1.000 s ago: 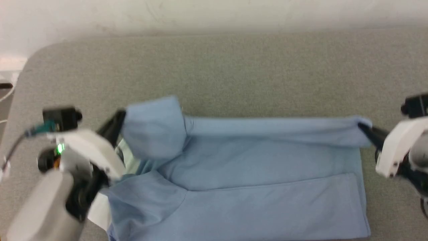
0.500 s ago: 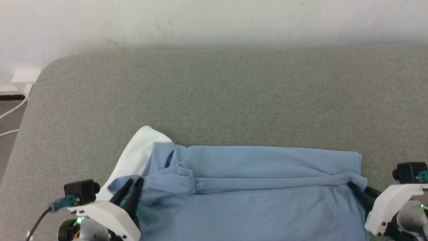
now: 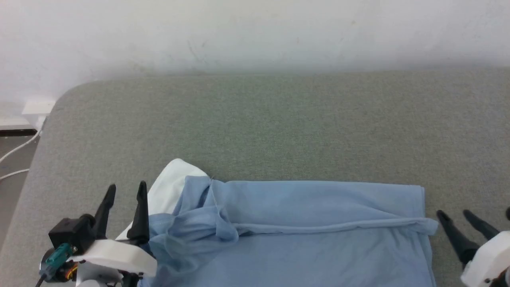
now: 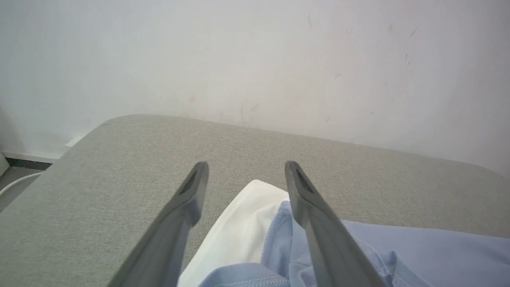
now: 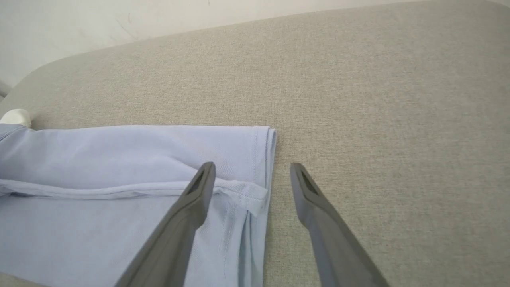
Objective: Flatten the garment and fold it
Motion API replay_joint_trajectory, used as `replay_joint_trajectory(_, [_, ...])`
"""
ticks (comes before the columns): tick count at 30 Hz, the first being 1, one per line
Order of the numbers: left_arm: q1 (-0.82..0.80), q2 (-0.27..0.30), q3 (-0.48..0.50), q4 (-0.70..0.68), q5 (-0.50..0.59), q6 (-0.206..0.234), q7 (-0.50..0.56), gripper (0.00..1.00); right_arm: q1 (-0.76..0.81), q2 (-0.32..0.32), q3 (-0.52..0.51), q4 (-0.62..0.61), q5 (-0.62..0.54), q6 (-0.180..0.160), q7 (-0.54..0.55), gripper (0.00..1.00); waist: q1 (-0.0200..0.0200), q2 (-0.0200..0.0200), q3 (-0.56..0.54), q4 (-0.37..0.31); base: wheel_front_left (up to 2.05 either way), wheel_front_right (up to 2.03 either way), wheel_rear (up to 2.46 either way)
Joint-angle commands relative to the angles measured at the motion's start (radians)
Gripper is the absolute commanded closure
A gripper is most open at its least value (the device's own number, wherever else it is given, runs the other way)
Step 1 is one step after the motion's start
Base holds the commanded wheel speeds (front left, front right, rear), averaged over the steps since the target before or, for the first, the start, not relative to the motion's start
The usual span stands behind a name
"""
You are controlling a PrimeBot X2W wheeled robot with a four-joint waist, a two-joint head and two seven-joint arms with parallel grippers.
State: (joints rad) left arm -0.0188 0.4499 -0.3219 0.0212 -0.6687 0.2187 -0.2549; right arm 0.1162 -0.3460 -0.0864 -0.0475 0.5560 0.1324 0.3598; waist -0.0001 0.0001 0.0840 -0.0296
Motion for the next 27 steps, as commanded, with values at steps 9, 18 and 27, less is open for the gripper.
replay_joint_trajectory(9, [-0.003,-0.094,0.103,-0.134,0.233,0.002,-0.007,0.00,-0.097,-0.043,-0.061,0.141,0.002,-0.002,0.138,0.00,0.0001,-0.0001,-0.003,0.088,0.00,0.00,0.00])
replay_joint_trajectory(18, [0.026,-0.176,0.110,-0.167,0.354,-0.057,-0.007,0.00,-0.176,-0.049,0.044,0.308,0.040,-0.002,0.243,0.00,0.0001,-0.0001,0.028,0.144,0.00,0.00,0.00])
replay_joint_trajectory(27, [0.042,-0.223,0.116,-0.143,0.398,-0.090,-0.007,0.00,-0.163,-0.010,0.126,0.421,0.111,-0.002,0.413,1.00,0.0001,-0.0001,0.031,0.163,0.00,0.00,0.00])
